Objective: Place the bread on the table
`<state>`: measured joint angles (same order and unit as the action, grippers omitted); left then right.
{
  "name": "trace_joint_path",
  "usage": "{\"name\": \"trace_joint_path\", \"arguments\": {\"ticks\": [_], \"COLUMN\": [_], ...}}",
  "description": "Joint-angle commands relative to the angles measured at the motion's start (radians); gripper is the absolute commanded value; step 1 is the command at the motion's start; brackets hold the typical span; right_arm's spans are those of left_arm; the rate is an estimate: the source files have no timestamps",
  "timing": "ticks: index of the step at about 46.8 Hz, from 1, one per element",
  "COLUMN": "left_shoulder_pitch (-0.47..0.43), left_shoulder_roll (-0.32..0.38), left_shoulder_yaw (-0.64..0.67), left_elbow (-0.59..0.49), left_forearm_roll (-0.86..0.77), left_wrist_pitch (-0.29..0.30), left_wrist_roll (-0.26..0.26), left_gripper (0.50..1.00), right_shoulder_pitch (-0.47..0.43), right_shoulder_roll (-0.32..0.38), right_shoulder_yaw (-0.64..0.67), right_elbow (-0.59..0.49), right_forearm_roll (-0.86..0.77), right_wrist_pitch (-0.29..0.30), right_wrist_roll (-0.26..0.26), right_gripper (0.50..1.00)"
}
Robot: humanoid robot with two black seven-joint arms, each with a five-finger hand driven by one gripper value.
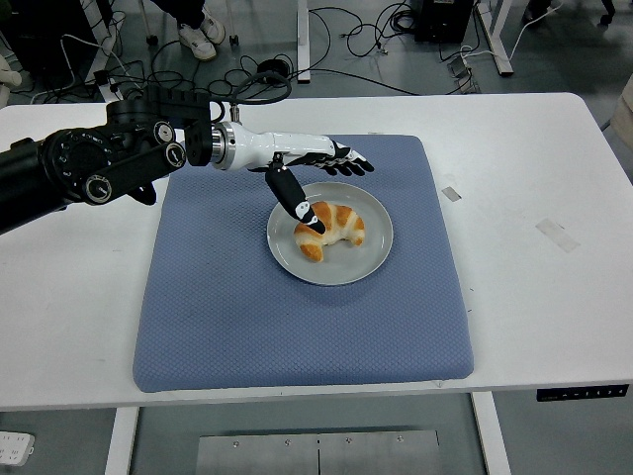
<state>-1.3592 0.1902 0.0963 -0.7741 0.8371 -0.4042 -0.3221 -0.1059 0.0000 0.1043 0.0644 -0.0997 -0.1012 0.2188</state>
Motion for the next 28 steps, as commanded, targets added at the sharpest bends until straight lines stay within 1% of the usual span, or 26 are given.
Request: {"name": "trace_joint_path", "arguments": {"ticks": [1,16,24,28], "left_shoulder_pitch": [0.012,0.046,0.066,0.078], "left_shoulder_roll": [0.000,0.009,0.009,0.009], "left_shoulder_yaw": [0.000,0.013,0.011,0.010], "left_elbow": [0.007,0.018,0.035,0.035], "left_forearm_roll": [0.000,-0.003,-0.007,-0.009], "left_wrist_pitch": [0.001,0.005,0.024,0.030], "left_wrist_roll": [0.000,-0.002,-0.003,-0.003], "left_gripper": [0.931,0.925,0.925,0.918], "right_shoulder_pitch": [0.000,0.000,0.000,0.000], "right_shoulder_roll": [0.000,0.000,0.000,0.000], "right_shoulder_yaw": [0.000,0.000,0.000,-0.001], "right_elbow": [0.000,0.000,0.000,0.000], "right_forearm_roll": [0.000,0.000,0.000,0.000], "right_wrist_pitch": [0.000,0.000,0.000,0.000], "right_wrist_roll": [0.001,0.001,0.001,0.001], "right_gripper": [1.000,1.000,1.000,1.000]}}
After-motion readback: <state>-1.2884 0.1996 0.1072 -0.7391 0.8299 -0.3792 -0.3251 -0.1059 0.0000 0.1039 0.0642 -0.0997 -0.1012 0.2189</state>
